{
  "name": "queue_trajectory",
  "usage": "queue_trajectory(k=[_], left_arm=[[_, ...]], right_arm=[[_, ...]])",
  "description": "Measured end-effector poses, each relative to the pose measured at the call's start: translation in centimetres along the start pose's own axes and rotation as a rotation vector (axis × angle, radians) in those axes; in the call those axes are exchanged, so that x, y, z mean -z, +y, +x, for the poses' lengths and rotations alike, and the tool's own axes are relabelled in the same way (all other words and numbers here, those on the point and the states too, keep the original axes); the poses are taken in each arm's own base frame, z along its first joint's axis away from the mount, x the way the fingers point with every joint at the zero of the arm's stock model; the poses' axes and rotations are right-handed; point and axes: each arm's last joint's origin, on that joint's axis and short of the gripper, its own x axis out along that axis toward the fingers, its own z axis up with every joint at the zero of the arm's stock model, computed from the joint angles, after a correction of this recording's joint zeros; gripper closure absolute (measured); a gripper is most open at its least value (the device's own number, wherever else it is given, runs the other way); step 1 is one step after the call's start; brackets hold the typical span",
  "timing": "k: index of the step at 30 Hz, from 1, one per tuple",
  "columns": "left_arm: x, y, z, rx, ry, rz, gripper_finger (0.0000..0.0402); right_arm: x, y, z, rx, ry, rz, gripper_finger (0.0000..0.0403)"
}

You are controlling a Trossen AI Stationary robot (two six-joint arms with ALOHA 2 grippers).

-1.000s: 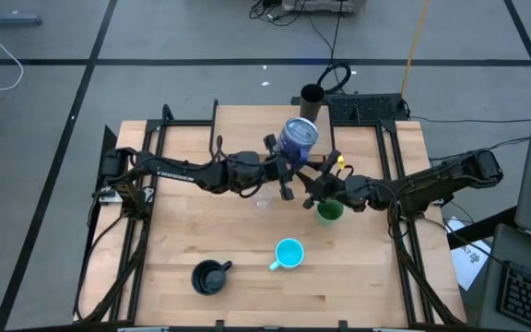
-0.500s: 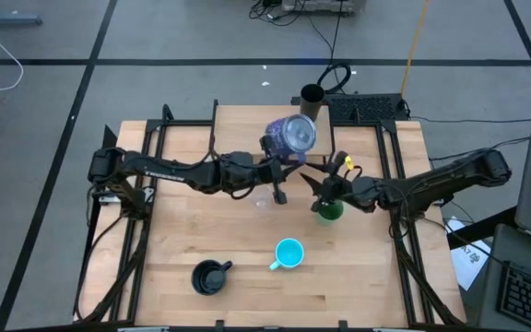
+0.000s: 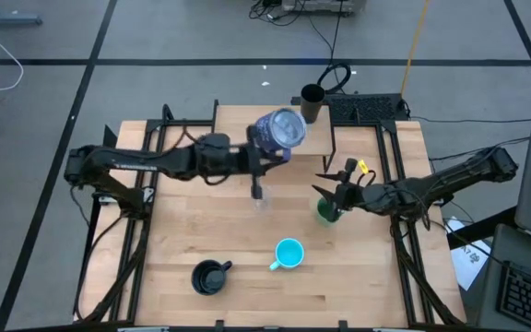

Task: Stack small to large cups/mugs on shelf
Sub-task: Put the blue mug on the shelf

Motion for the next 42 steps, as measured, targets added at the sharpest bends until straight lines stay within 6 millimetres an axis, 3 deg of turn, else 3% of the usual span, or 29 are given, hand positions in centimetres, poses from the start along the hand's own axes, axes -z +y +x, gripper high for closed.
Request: queue_trajectory(k=[5, 7, 12, 17, 28, 42], left_arm=[[-1.8, 3.6, -2.8, 0.045, -0.152, -0.011, 0.0394], [-1.6, 5.0, -3.6, 0.068, -0.167, -0.042, 0.0395], [-1.1, 8.7, -4.3, 0.115, -0.297, -0.111, 0.0395], [0.8, 11.0, -3.1, 0.118, -0.327, -0.160, 0.0395], [4.8, 12.1, 0.5, 0.119, -0.348, -0.265, 0.0395], [7.7, 11.7, 1.2, 0.002, -0.262, -0.341, 0.0395]], right_arm=[[-0.1, 0.1, -1.1, -0.038, -0.014, 0.026, 0.0254], [-0.3, 0.1, -1.6, -0.050, -0.030, 0.044, 0.0254], [-0.3, -0.3, -3.1, -0.091, -0.054, 0.055, 0.0254], [-0.3, -0.8, -4.3, -0.116, -0.074, 0.065, 0.0254], [0.1, -1.7, -5.4, -0.129, -0.078, 0.073, 0.0255], [0.7, -2.1, -5.8, -0.139, -0.041, 0.099, 0.0255]])
